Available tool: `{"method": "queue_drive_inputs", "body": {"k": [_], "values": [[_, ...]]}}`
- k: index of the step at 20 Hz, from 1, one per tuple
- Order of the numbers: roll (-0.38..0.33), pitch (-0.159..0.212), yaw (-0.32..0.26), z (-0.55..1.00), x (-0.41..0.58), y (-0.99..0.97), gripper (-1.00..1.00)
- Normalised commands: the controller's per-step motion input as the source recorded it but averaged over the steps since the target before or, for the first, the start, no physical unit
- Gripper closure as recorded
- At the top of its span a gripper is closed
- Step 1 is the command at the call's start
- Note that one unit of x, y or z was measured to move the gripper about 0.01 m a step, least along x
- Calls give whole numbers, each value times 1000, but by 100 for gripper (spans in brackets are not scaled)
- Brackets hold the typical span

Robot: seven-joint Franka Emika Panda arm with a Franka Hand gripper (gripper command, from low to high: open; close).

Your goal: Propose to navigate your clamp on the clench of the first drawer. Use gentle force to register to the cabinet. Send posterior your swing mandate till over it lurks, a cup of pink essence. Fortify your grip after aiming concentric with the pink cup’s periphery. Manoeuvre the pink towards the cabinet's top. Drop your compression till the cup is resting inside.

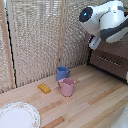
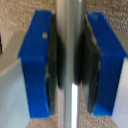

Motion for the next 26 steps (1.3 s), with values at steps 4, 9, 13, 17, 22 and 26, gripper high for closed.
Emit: {"method": "queue_drive_inputs", "body": {"k": [4,9,13,17,22,26], "values": [[-1,-44,4,402,2,124,-100],[0,-90,-104,486,-25,431,-100],[18,-35,-192,158,-10,578,-100],[116,15,-193,19,0,534,-100],[244,90,-179,11,53,388,-100],[300,118,-157,70,111,342,-100]]}}
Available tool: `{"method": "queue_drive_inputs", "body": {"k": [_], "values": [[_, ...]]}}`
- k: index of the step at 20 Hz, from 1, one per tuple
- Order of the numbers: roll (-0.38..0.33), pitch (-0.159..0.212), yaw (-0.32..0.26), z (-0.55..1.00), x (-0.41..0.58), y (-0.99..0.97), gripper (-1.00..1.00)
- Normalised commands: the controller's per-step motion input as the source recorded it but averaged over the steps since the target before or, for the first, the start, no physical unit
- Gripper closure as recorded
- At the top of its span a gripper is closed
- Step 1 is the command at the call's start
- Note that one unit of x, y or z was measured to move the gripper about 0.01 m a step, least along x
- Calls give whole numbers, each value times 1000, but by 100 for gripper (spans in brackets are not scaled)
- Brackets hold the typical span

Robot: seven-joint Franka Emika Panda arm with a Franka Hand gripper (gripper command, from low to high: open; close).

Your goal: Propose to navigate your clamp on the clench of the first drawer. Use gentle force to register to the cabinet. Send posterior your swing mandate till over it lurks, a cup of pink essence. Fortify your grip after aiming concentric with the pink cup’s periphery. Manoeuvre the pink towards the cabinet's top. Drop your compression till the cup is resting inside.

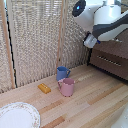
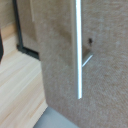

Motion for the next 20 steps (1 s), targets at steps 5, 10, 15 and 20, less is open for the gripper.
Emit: {"method": "queue_drive_inputs", "body": {"k": [5,10,15,20], "values": [[305,99,-149,107,105,369,-100],[309,66,-159,127,74,369,-100],[282,66,-172,82,149,368,-100],[224,91,-168,0,306,403,-100]]}}
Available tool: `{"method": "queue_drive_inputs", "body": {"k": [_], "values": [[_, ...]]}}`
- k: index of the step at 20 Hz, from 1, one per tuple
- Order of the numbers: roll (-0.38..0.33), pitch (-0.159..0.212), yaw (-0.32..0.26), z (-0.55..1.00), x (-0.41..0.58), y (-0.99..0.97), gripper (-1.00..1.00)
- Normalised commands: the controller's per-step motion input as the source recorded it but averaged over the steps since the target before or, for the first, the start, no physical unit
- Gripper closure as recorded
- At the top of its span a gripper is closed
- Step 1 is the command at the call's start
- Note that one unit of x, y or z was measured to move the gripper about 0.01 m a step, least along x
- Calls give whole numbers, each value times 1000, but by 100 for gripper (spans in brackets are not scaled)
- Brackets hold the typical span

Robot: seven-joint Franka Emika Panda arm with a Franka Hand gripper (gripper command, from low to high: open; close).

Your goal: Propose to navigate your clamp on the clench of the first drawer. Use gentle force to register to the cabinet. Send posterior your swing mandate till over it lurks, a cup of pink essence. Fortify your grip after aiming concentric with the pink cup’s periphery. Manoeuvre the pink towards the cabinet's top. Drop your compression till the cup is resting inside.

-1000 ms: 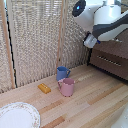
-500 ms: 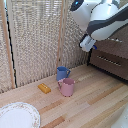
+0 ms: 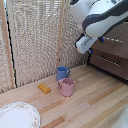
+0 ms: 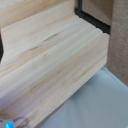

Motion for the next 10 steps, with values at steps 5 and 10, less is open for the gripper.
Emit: {"method": "queue_drive_inputs", "body": {"k": [5,10], "values": [[205,78,-166,0,349,402,-100],[170,66,-165,-113,363,429,-100]]}}
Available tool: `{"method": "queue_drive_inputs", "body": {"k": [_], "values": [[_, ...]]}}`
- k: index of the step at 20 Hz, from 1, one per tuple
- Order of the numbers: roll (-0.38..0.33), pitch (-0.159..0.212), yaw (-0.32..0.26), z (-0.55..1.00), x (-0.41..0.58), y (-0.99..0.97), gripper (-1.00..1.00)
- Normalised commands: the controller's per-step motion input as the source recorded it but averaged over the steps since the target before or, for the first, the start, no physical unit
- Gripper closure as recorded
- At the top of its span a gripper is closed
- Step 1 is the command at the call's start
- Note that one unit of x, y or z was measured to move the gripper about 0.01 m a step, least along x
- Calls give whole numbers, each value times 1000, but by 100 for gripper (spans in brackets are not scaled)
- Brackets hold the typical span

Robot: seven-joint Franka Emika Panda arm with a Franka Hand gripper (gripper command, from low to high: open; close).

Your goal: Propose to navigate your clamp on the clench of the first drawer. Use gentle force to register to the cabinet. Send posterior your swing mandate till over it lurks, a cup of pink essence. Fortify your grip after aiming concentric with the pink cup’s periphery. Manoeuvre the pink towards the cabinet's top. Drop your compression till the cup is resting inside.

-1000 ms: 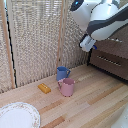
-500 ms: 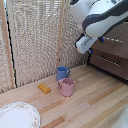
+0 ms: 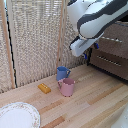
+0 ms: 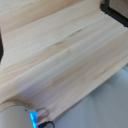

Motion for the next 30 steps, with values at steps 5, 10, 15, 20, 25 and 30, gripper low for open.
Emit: {"method": "queue_drive_inputs", "body": {"k": [5,10,15,20,25,30], "values": [[113,42,-166,-310,441,401,-100],[82,55,-161,-362,490,362,-100],[82,92,-115,-267,236,269,-100],[92,114,-73,-307,68,201,-100],[143,75,-22,-405,26,165,-100],[168,9,-22,-421,216,168,-100]]}}
